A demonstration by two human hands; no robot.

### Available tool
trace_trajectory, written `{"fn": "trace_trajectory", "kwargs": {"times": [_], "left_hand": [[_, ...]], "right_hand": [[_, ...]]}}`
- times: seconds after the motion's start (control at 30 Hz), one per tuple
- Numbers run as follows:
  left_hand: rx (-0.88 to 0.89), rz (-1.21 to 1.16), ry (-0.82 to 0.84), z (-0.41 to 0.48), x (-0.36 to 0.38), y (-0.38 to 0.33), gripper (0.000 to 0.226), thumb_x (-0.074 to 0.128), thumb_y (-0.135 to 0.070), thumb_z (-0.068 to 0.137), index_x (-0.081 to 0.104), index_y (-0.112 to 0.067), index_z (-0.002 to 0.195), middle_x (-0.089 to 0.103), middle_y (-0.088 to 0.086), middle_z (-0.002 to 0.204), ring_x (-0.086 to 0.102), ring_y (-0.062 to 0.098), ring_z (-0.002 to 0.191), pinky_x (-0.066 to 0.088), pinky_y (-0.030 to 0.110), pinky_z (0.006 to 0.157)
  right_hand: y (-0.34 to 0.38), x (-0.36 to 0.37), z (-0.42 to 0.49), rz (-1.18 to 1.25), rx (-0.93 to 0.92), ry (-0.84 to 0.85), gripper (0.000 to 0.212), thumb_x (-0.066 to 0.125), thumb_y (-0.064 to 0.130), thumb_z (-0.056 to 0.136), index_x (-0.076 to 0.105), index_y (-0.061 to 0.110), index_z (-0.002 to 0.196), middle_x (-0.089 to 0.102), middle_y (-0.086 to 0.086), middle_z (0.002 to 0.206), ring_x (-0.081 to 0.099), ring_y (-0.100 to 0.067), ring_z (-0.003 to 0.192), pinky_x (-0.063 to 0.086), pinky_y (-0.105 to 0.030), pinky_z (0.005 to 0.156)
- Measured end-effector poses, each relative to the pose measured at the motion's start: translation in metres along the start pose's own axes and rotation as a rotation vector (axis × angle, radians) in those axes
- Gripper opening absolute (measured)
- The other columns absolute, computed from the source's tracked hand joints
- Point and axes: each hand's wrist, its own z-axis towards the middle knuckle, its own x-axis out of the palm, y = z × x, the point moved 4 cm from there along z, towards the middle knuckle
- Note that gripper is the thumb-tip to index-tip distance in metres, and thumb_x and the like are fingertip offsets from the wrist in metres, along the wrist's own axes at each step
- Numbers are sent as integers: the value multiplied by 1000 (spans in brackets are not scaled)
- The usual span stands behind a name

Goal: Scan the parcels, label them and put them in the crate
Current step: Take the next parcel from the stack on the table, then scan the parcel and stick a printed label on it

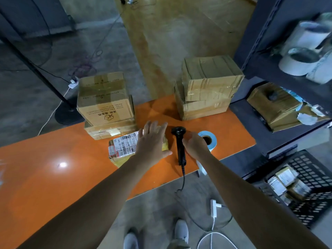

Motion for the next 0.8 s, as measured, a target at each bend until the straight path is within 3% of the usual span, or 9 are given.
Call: {"fn": "trace_trajectory", "kwargs": {"times": [0.1, 0.17, 0.37, 0.47, 0.57, 0.67, 0.73, 0.8], "left_hand": [[39, 13, 11, 8, 4, -22, 102, 68, -59, 77, 9, -25, 152, 15, 9, 156, 7, 33, 146, 19, 51, 117], [68, 17, -2, 13, 6, -37, 101, 68, -59, 77, 10, -24, 152, 15, 9, 155, 8, 33, 146, 19, 49, 117], [146, 9, -24, 18, 18, -71, 94, 66, -56, 81, 15, -21, 151, 18, 9, 153, 7, 32, 146, 21, 45, 117], [172, -66, -25, 14, 21, -77, 87, 67, -50, 83, 19, -20, 150, 20, 7, 152, 11, 28, 146, 29, 41, 114], [194, -121, -68, 9, 15, -79, 79, 69, -44, 84, 27, -18, 147, 27, 5, 148, 22, 25, 142, 35, 37, 110], [165, -207, -74, 7, 7, -79, 72, 69, -36, 86, 32, -18, 144, 31, 3, 145, 30, 24, 136, 39, 35, 105], [108, -309, -47, 9, 3, -77, 66, 68, -30, 87, 33, -17, 143, 35, 4, 142, 36, 24, 132, 42, 36, 101], [49, -438, -6, 13, -1, -75, 61, 66, -25, 89, 36, -16, 140, 44, 6, 136, 46, 25, 124, 45, 37, 97]], "right_hand": [[-9, -21, -9, -76, -39, -157, 30, 48, 23, 98, 55, 8, 122, 59, -13, 117, 54, -30, 111, 43, -34, 81], [-22, -28, -13, -136, -5, -210, 37, 53, 31, 96, 50, 13, 128, 54, -10, 125, 47, -29, 119, 43, -38, 91], [-42, -20, -7, -376, 26, -125, 57, 54, 48, 93, 34, 23, 140, 56, -5, 130, 46, -27, 124, 38, -44, 94], [-43, -12, -3, -375, 51, -83, 62, 57, 42, 92, 27, 26, 144, 57, -6, 127, 52, -27, 119, 36, -48, 96], [-50, -15, 1, -294, 48, -119, 60, 58, 24, 94, 28, 27, 145, 61, -4, 118, 58, -26, 108, 37, -46, 93], [-56, -25, -1, -131, 24, -115, 56, 56, 19, 93, 33, 29, 142, 63, -3, 112, 59, -24, 96, 41, -40, 86], [-57, -36, -5, 143, 26, -97, 53, 57, 16, 92, 37, 28, 139, 61, -5, 117, 58, -22, 85, 48, -32, 70], [-55, -49, -12, 382, 46, -88, 55, 59, 14, 91, 39, 28, 140, 59, -7, 122, 56, -16, 70, 43, -23, 52]]}}
